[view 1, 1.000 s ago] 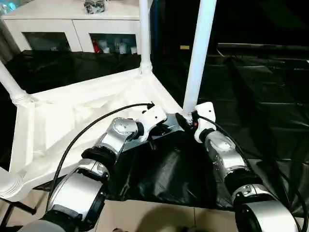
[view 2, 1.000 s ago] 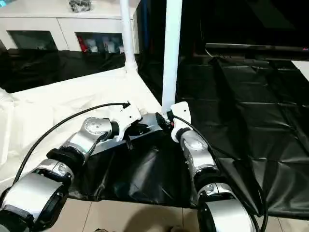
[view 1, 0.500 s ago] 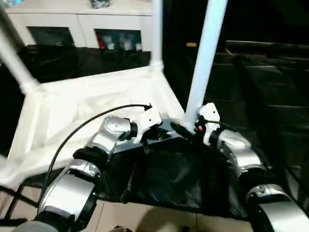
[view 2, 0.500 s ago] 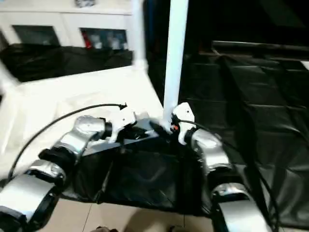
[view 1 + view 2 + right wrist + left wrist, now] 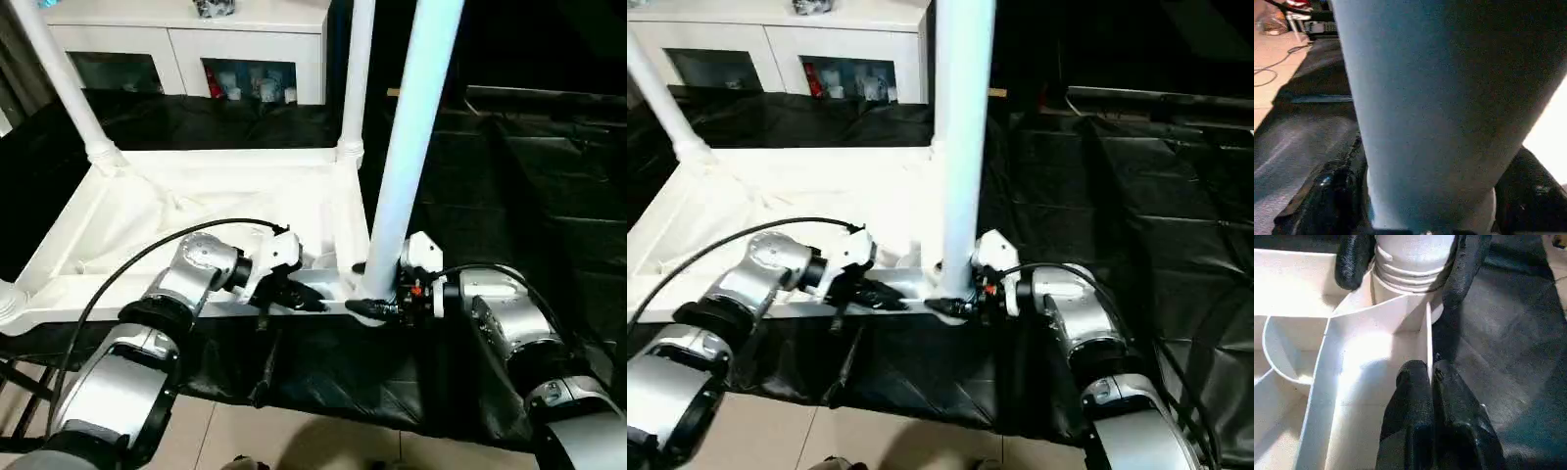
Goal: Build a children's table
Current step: Rotate leg to tighten
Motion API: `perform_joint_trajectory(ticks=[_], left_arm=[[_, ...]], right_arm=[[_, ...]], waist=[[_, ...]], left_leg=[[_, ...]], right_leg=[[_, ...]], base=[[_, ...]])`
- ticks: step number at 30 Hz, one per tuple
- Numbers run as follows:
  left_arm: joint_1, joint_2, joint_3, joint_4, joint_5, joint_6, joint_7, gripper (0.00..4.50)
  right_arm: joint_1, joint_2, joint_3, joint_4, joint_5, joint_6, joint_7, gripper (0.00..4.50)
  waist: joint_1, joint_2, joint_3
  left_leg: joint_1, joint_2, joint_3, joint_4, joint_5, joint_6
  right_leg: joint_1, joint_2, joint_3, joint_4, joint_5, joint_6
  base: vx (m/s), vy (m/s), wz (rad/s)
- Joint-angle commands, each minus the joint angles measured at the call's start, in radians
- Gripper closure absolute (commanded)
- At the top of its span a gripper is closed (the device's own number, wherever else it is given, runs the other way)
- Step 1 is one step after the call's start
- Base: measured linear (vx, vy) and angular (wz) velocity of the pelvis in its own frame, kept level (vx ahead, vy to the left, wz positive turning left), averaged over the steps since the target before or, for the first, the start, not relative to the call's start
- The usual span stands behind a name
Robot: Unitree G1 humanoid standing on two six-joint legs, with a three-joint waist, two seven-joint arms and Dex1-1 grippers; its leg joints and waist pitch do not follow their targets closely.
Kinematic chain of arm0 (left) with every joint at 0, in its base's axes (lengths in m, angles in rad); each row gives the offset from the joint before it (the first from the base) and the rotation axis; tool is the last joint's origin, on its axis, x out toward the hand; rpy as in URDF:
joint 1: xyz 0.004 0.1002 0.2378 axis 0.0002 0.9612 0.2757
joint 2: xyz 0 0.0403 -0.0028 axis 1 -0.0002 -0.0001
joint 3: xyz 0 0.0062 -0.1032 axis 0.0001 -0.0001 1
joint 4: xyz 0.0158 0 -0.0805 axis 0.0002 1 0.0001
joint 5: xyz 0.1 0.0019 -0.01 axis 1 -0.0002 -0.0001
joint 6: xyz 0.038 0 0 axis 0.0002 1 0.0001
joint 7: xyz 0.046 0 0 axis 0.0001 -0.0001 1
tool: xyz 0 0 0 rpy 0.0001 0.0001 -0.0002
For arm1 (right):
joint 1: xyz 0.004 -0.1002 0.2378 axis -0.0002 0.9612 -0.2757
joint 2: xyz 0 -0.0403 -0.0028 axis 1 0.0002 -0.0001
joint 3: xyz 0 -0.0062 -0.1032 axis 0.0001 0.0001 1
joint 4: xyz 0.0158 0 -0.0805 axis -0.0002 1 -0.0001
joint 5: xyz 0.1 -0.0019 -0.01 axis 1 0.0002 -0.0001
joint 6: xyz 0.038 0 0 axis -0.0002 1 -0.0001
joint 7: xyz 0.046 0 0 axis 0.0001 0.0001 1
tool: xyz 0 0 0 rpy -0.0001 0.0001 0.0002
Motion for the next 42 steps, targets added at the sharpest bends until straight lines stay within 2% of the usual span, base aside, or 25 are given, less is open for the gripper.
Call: perform_joint_trajectory(ticks=[1,3,7,10,12,13,14,15,16,18,19,20,23,25,28,29,30,33,35,36,38,39,40,41,42], left_arm=[[-0.005,-0.004,-0.026,-0.025,-0.003,-0.007,-0.065,4.5],[-0.005,-0.004,-0.026,-0.024,-0.001,-0.008,-0.064,4.5],[-0.005,-0.006,-0.026,-0.022,0.005,-0.009,-0.043,4.5],[-0.003,-0.01,-0.029,-0.018,0.02,-0.017,0.005,4.5],[-0.006,-0.024,-0.029,-0.006,0.047,-0.019,0.105,4.5],[-0.006,-0.024,-0.029,-0.006,0.047,-0.019,0.105,4.5],[-0.012,-0.041,-0.028,0.007,0.065,-0.009,0.188,4.5],[-0.019,-0.067,-0.02,0.015,0.07,0.006,0.258,4.5],[-0.024,-0.091,-0.015,0.02,0.073,0.02,0.313,4.5],[-0.03,-0.129,-0.008,0.022,0.074,0.042,0.384,4.5],[-0.032,-0.147,-0.007,0.02,0.076,0.05,0.412,4.5],[-0.035,-0.168,-0.008,0.018,0.079,0.058,0.444,4.5],[-0.042,-0.233,-0.004,0.015,0.069,0.086,0.498,4.5],[-0.044,-0.252,-0.004,0.016,0.063,0.091,0.5,4.5],[-0.05,-0.261,-0.002,0.026,0.063,0.092,0.504,4.5],[-0.053,-0.259,0.003,0.031,0.063,0.092,0.506,4.5],[-0.054,-0.258,0.004,0.031,0.062,0.091,0.505,4.5],[-0.051,-0.232,0.01,0.03,0.061,0.083,0.482,4.5],[-0.046,-0.215,0.01,0.025,0.061,0.074,0.461,4.5],[-0.043,-0.207,0.009,0.022,0.06,0.066,0.447,4.5],[-0.039,-0.189,0.015,0.013,0.052,0.062,0.41,4.5],[-0.038,-0.185,0.016,0.011,0.05,0.061,0.402,4.5],[-0.036,-0.174,0.015,0.008,0.05,0.056,0.38,4.5],[-0.034,-0.159,0.011,0.005,0.051,0.044,0.351,4.5],[-0.032,-0.147,0.007,0.003,0.052,0.034,0.326,4.5]], right_arm=[[-0.002,-0.009,0.004,-0.013,0.0,0.013,0.007,1.59],[0.0,-0.007,0.006,-0.016,-0.001,0.013,0.01,1.66],[0.02,0.005,0.008,-0.037,0.004,0.025,0.014,1.78],[0.033,0.025,-0.007,-0.047,0.014,0.041,-0.026,1.8],[0.042,0.057,-0.034,-0.04,0.019,0.053,-0.129,1.8],[0.042,0.057,-0.034,-0.04,0.019,0.053,-0.129,1.8],[0.042,0.08,-0.05,-0.023,0.01,0.05,-0.215,1.8],[0.035,0.106,-0.063,0.009,-0.012,0.042,-0.332,1.8],[0.03,0.129,-0.074,0.03,-0.023,0.036,-0.412,1.8],[0.022,0.165,-0.092,0.061,-0.037,0.041,-0.537,1.81],[0.014,0.181,-0.101,0.076,-0.038,0.055,-0.59,1.81],[0.005,0.2,-0.107,0.088,-0.044,0.058,-0.647,1.81],[-0.034,0.265,-0.125,0.133,-0.057,0.103,-0.827,1.81],[-0.05,0.293,-0.132,0.141,-0.054,0.108,-0.861,1.81],[-0.065,0.321,-0.122,0.137,-0.065,0.066,-0.866,1.81],[-0.069,0.322,-0.125,0.138,-0.075,0.042,-0.872,1.25],[-0.07,0.321,-0.125,0.138,-0.076,0.038,-0.871,1.11],[-0.067,0.286,-0.13,0.122,-0.068,0.01,-0.822,1.05],[-0.064,0.261,-0.134,0.11,-0.052,0.016,-0.77,0.71],[-0.064,0.244,-0.132,0.108,-0.052,0.025,-0.753,0.71],[-0.061,0.194,-0.106,0.111,-0.087,0.023,-0.717,0.53],[-0.06,0.184,-0.099,0.112,-0.096,0.02,-0.706,0.53],[-0.054,0.162,-0.091,0.106,-0.097,0.019,-0.659,0.53],[-0.045,0.138,-0.086,0.093,-0.089,0.018,-0.592,0.53],[-0.037,0.12,-0.081,0.08,-0.081,0.016,-0.537,0.53]], waist=[[0.001,-0.014,-0.073],[0.002,-0.012,-0.073],[0.003,-0.014,-0.073],[0.005,-0.013,-0.071],[0.006,-0.012,-0.071],[0.004,-0.013,-0.07],[0.003,-0.013,-0.068],[0.001,-0.009,-0.067],[-0.006,-0.008,-0.064],[-0.016,-0.01,-0.061],[-0.019,-0.012,-0.061],[-0.03,-0.01,-0.059],[-0.037,-0.008,-0.061],[-0.048,-0.012,-0.061],[-0.055,-0.01,-0.062],[-0.056,-0.01,-0.062],[-0.056,-0.01,-0.062],[-0.057,-0.009,-0.062],[-0.056,-0.008,-0.064],[-0.054,-0.011,-0.066],[-0.047,-0.011,-0.069],[-0.047,-0.011,-0.069],[-0.043,-0.014,-0.071],[-0.039,-0.014,-0.074],[-0.037,-0.012,-0.075]], left_leg=[[0.022,0.028,-0.009,-0.069,-0.271,0.081],[0.023,0.028,-0.009,-0.068,-0.268,0.079],[0.022,0.027,-0.009,-0.068,-0.264,0.078],[0.024,0.028,-0.009,-0.07,-0.276,0.074],[0.025,0.029,-0.01,-0.072,-0.289,0.063],[0.025,0.029,-0.01,-0.073,-0.294,0.058],[0.027,0.027,-0.012,-0.075,-0.316,0.045],[0.028,0.029,-0.013,-0.076,-0.319,0.036],[0.035,0.026,-0.015,-0.077,-0.36,0.015],[0.04,0.021,-0.019,-0.078,-0.398,-0.009],[0.04,0.019,-0.02,-0.077,-0.409,-0.009],[0.033,0.017,-0.023,-0.079,-0.417,-0.003],[0.036,0.016,-0.024,-0.077,-0.427,0.002],[0.034,0.012,-0.024,-0.077,-0.44,0.004],[0.032,0.01,-0.024,-0.075,-0.444,0.022],[0.032,0.01,-0.024,-0.074,-0.447,0.024],[0.033,0.011,-0.023,-0.074,-0.448,0.024],[0.032,0.013,-0.025,-0.077,-0.456,0.026],[0.031,0.015,-0.024,-0.077,-0.444,0.029],[0.028,0.015,-0.022,-0.076,-0.435,0.037],[0.025,0.018,-0.018,-0.074,-0.385,0.048],[0.025,0.018,-0.018,-0.074,-0.385,0.048],[0.022,0.018,-0.013,-0.071,-0.354,0.058],[0.015,0.017,-0.013,-0.069,-0.323,0.072],[0.016,0.018,-0.012,-0.068,-0.31,0.079]], right_leg=[[0.053,-0.047,0.031,-0.058,-0.259,-0.262],[0.053,-0.048,0.031,-0.058,-0.262,-0.261],[0.053,-0.047,0.031,-0.058,-0.261,-0.257],[0.051,-0.046,0.031,-0.062,-0.283,-0.251],[0.051,-0.047,0.031,-0.064,-0.309,-0.242],[0.05,-0.047,0.031,-0.065,-0.318,-0.238],[0.05,-0.048,0.029,-0.069,-0.368,-0.221],[0.046,-0.049,0.031,-0.07,-0.376,-0.216],[0.038,-0.049,0.031,-0.078,-0.423,-0.209],[0.035,-0.048,0.028,-0.084,-0.478,-0.189],[0.036,-0.047,0.026,-0.088,-0.5,-0.178],[0.039,-0.048,0.025,-0.093,-0.523,-0.16],[0.035,-0.048,0.024,-0.095,-0.527,-0.154],[0.035,-0.046,0.021,-0.099,-0.535,-0.152],[0.034,-0.047,0.019,-0.105,-0.55,-0.138],[0.033,-0.046,0.019,-0.105,-0.545,-0.14],[0.032,-0.046,0.019,-0.105,-0.543,-0.142],[0.034,-0.045,0.019,-0.102,-0.522,-0.151],[0.035,-0.044,0.023,-0.097,-0.481,-0.165],[0.038,-0.045,0.024,-0.093,-0.452,-0.178],[0.043,-0.045,0.027,-0.085,-0.376,-0.208],[0.043,-0.045,0.027,-0.085,-0.376,-0.208],[0.046,-0.045,0.03,-0.076,-0.319,-0.229],[0.056,-0.046,0.028,-0.071,-0.291,-0.234],[0.055,-0.044,0.027,-0.069,-0.276,-0.238]], base=[[0.0,0.0,0.0],[0.0,0.0,0.0],[0.0,0.0,0.0],[0.0,0.0,0.0],[0.0,0.0,0.0],[0.0,0.0,0.0],[0.0,0.0,0.0],[0.0,0.0,0.0],[0.0,0.0,0.0],[0.0,0.0,0.0],[0.0,0.0,0.0],[0.0,0.0,0.0],[0.0,0.0,0.0],[0.0,0.0,0.0],[0.0,0.0,0.0],[0.0,0.0,0.0],[0.0,0.0,0.0],[0.0,0.0,0.0],[0.0,0.0,0.0],[0.0,0.0,0.0],[0.0,0.0,0.0],[0.0,0.0,0.0],[0.0,0.0,0.0],[0.0,0.0,0.0],[0.0,0.0,0.0]])
